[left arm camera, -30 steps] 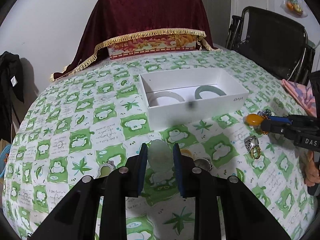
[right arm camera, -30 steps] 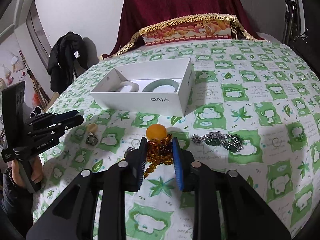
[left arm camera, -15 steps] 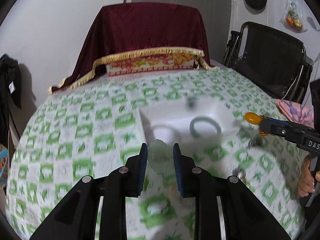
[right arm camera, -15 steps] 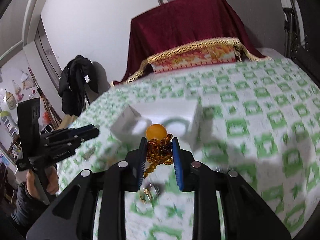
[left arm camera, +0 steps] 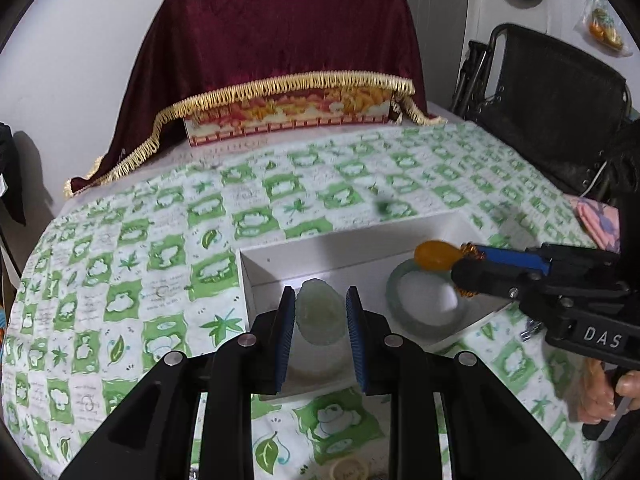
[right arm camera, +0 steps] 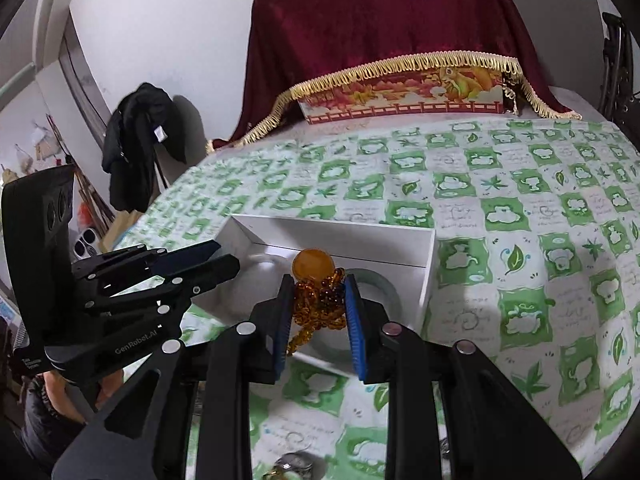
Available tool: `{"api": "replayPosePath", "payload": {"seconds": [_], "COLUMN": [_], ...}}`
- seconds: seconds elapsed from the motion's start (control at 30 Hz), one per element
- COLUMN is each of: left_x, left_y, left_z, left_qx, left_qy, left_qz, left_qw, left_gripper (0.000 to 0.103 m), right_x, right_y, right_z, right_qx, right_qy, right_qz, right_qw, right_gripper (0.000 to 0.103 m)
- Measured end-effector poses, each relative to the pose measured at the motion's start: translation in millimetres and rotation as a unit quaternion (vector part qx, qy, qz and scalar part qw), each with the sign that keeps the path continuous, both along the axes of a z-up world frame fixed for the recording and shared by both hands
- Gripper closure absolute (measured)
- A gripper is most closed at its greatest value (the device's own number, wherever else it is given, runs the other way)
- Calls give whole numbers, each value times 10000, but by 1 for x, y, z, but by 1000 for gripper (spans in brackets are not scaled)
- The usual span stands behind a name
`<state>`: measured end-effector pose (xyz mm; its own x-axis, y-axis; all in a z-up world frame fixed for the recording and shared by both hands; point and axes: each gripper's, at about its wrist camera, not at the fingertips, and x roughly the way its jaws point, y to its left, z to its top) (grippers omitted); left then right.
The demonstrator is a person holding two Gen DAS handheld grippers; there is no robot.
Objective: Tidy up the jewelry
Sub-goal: 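Lower the necklace and pendant into the white box and open both tools, then withdraw both tools from the box back over the remaining jewelry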
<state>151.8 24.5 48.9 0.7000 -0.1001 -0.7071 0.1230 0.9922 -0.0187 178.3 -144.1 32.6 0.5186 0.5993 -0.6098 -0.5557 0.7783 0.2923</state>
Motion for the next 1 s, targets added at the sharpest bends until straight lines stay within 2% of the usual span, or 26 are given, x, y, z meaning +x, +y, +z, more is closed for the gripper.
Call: {"api": "replayPosePath", "payload": {"seconds": [0.17, 0.3, 0.37, 0.43, 0.5, 0.57, 0.67, 0.83, 0.9, 1.0], "left_x": [6, 0, -6, -12, -21, -28, -37, -40, -40, -45], "left_y": [4, 10, 16, 21, 28, 34, 45, 54, 53, 48], "left_z": [-8, 0, 8, 15, 22, 25, 25, 16, 12, 7], "left_qx": [-24, -173, -298, -384, -405, -337, -153, 4, 97, 359], "left_qy": [99, -74, -250, -377, -534, -658, -729, -591, -528, -509], "left_qz": [29, 112, 175, 257, 455, 683, 1008, 1347, 1443, 1569], "left_qw": [9999, 9998, 9991, 9982, 9967, 9949, 9921, 9891, 9881, 9857], "left_gripper": [74, 51, 46, 36, 15, 8, 3, 3, 3, 3], "right_x": [4, 5, 3, 0, -4, -8, -10, -14, -23, -39], "right_y": [5, -6, -12, -23, -34, -47, -59, -73, -78, -86], "right_z": [-7, -2, 3, 7, 12, 15, 17, 14, 15, 20], "right_qx": [-285, -75, 75, 290, 487, 674, 743, 785, 603, 355], "right_qy": [-137, -205, -268, -376, -509, -670, -716, -777, -1033, -1476], "right_qz": [-77, -181, -247, -367, -548, -796, -988, -1371, -1654, -1905], "right_qw": [9995, 9996, 9993, 9982, 9960, 9923, 9897, 9844, 9789, 9699], "right_gripper": [69, 69, 69, 59, 33, 27, 27, 10, 5, 5]}}
